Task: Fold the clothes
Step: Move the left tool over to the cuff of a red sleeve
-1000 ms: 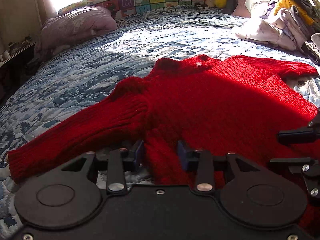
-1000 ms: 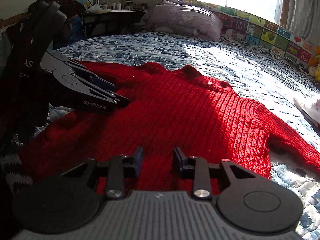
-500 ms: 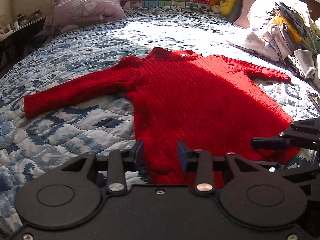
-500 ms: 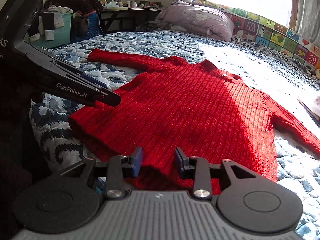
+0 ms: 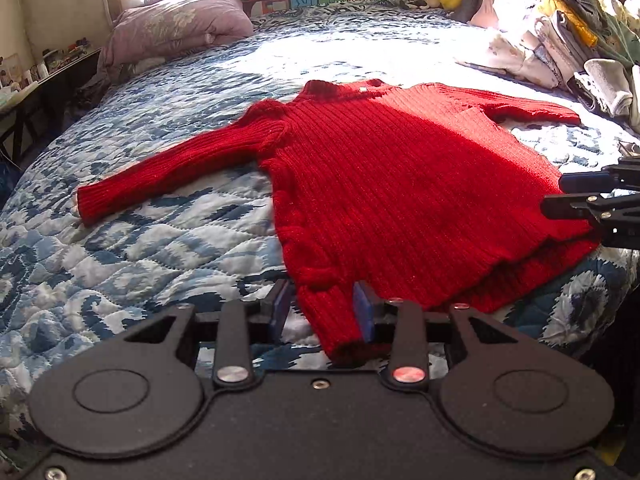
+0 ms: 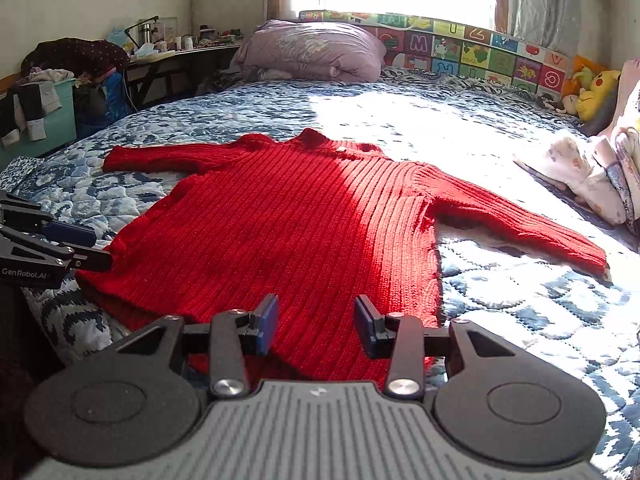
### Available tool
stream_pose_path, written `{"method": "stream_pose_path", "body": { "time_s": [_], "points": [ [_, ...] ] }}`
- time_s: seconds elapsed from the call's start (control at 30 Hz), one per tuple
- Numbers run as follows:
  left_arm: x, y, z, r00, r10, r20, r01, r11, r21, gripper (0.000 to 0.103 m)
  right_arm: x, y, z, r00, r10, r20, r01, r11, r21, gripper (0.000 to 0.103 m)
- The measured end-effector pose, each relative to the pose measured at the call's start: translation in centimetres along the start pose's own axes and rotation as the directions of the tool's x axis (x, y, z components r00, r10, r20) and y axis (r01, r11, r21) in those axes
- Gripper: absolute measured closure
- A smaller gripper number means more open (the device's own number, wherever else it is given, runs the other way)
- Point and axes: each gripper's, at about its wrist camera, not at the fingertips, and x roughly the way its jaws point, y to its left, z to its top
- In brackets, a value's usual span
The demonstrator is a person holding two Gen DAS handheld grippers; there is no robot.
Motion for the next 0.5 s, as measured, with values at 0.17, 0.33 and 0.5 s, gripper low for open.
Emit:
{"method": "stream_pose_path", "body": {
  "time_s": [0.17, 0.33, 0.5],
  "points": [
    [2.8, -0.1, -1.0, 0.987, -0.101, -0.123, 0.096, 0.994, -0.045, 0.067, 0.9, -0.6, -2.0, 0.994, 0.026, -0.106, -0.03, 0.999, -0.035, 0.048],
    [1.2, 0.4, -0.2, 0.984, -0.124, -0.126, 0.116, 0.991, -0.069, 0.064, -1.6, -1.3, -2.1, 0.999, 0.027, -0.032, -0.026, 0.999, 0.029, 0.048],
    [0.1, 0.5, 0.4, 0.987, -0.119, -0.11, 0.111, 0.991, -0.075, 0.061, -2.7, -3.5, -1.4, 0.998, -0.041, 0.055, 0.033, 0.989, 0.142, 0.047]
  ]
}}
